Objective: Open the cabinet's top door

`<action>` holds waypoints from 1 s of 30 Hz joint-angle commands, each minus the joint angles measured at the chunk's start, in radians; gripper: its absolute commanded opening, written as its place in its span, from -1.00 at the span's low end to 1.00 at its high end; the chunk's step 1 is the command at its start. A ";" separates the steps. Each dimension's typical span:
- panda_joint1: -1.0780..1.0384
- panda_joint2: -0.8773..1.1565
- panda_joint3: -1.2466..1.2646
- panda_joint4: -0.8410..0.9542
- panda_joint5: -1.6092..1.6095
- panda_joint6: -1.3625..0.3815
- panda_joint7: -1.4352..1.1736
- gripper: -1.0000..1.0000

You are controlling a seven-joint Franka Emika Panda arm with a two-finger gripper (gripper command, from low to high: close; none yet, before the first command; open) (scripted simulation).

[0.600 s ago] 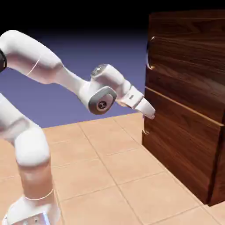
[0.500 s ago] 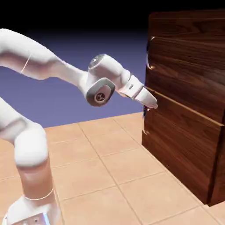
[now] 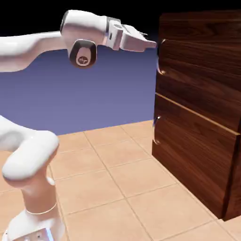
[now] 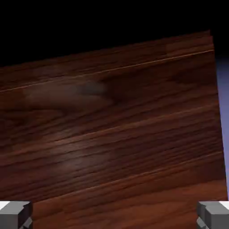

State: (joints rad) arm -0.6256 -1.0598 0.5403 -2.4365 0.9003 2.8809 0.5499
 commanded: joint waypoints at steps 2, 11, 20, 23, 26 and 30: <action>-0.062 -0.047 0.052 0.036 0.087 -0.015 -0.018 0.00; -0.339 -0.260 0.287 0.199 0.479 -0.083 -0.102 0.00; -0.616 -0.473 0.522 0.361 0.870 -0.151 -0.185 0.00; -0.709 -0.544 0.600 0.415 1.001 -0.174 -0.212 0.00; -0.768 -0.556 0.625 0.467 1.042 -0.176 -0.218 0.00; -0.875 -0.537 0.639 0.576 1.068 -0.167 -0.215 0.00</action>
State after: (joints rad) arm -1.5005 -1.5970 1.1789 -1.8600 1.9685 2.7139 0.3353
